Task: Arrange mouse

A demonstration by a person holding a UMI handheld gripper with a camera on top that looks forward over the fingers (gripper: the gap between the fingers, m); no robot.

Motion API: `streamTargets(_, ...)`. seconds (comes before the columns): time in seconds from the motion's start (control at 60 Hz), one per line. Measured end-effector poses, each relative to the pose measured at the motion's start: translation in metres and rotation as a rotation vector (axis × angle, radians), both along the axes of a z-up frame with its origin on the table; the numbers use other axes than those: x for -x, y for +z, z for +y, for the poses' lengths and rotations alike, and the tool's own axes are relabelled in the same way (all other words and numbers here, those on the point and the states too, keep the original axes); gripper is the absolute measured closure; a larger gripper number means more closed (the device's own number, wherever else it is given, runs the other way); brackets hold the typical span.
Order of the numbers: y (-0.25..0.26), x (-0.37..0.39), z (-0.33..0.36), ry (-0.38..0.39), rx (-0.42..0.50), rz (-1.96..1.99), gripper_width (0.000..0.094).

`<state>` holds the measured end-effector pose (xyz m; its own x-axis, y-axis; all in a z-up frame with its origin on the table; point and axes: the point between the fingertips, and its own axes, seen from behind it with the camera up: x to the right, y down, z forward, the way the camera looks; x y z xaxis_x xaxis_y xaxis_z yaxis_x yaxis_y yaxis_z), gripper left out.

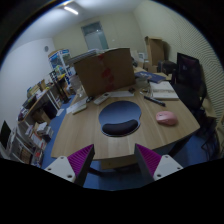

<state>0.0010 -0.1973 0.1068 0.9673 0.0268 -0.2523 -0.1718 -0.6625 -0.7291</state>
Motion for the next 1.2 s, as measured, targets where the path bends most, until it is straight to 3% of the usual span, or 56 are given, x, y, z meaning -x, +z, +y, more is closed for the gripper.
streamTargets(0.25, -0.003, -0.05, -0.007, -0.053, 0.01, -0.001, 0.0109)
streamTargets(0.55, -0.064, -0.215, 0.047, -0.111, 0.002, -0.158, 0.0106)
streamTargets(0.667, -0.099, -0.256, 0.089, -0.06, -0.012, -0.209, 0.0109)
streamTargets(0.867, -0.125, -0.251, 0.143, 0.106, -0.066, -0.234, 0.0114)
streamTargets(1.017, -0.122, -0.242, 0.181, 0.124, -0.094, -0.229, 0.0109)
streamTargets(1.2, -0.122, -0.24, 0.215, 0.083, -0.115, -0.228, 0.0142)
